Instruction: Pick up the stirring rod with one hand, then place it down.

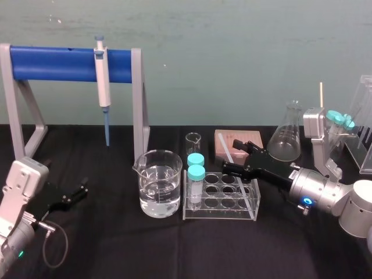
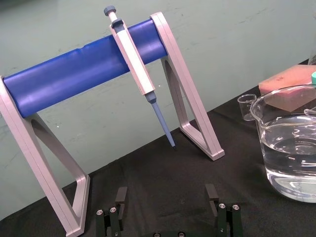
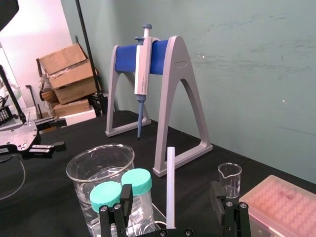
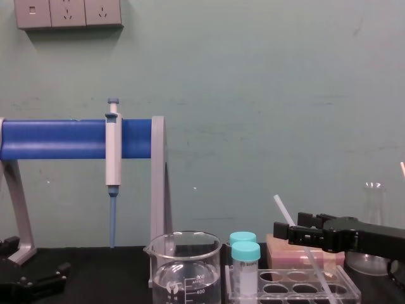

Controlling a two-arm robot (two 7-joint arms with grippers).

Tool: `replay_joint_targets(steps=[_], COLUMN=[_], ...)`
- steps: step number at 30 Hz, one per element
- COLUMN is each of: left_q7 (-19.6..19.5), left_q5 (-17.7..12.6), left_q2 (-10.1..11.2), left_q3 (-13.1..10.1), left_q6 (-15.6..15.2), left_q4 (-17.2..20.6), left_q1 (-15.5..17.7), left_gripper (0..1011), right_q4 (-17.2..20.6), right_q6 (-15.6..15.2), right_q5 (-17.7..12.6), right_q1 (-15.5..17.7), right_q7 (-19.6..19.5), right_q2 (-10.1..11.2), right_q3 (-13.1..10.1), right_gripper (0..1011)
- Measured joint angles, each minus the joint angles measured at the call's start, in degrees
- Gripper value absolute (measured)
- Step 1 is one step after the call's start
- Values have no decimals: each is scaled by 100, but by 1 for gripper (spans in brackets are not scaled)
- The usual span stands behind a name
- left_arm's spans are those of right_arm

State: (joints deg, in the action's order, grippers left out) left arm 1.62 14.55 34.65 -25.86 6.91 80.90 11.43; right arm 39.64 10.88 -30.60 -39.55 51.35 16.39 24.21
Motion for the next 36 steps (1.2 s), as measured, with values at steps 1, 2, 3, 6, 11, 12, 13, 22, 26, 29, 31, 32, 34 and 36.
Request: replay_joint_targets(steps=[1,2,3,6,11,12,13,22,26,29,31,32,34,36], left_q7=[0,0,0,0,0,0,0,0,0,0,0,0,0,0], left_q5=[0,0,0,0,0,0,0,0,0,0,0,0,0,0], left_q2=[0,0,0,0,0,0,0,0,0,0,0,0,0,0], left_q3=[0,0,0,0,0,0,0,0,0,0,0,0,0,0], left_q6=[0,0,0,0,0,0,0,0,0,0,0,0,0,0], left_q4=[0,0,0,0,0,0,0,0,0,0,0,0,0,0], left_q1=[0,0,0,0,0,0,0,0,0,0,0,0,0,0], left_gripper=[1000,1000,1000,1000,1000,1000,1000,1000,1000,1000,1000,1000,1000,1000], right_q4=[-1,-3,-4,-7,-9,-11,-11,-16,-17,-17,-17,-17,-17,-17], right_q6=[-1,-3,-4,-7,-10,-12,-12,-18,-18,-18,-18,-18,-18,-18], right_q5=[0,-1,-1,-1,-3,-3,-4,-10,-11,-11,-11,-10,-11,-10], right_q1=[0,-1,-1,-2,-4,-5,-6,-7,-7,-7,-7,-7,-7,-7], right_q7=[0,0,0,1,1,1,1,2,4,5,6,6,6,7], right_q2=[0,-1,-1,-3,-3,-3,-3,-3,-3,-3,-3,-3,-3,-3], right_q3=[0,0,0,0,0,0,0,0,0,0,0,0,0,0], right_gripper=[1003,1003,1003,1003,918,889,873,595,481,366,303,283,225,149])
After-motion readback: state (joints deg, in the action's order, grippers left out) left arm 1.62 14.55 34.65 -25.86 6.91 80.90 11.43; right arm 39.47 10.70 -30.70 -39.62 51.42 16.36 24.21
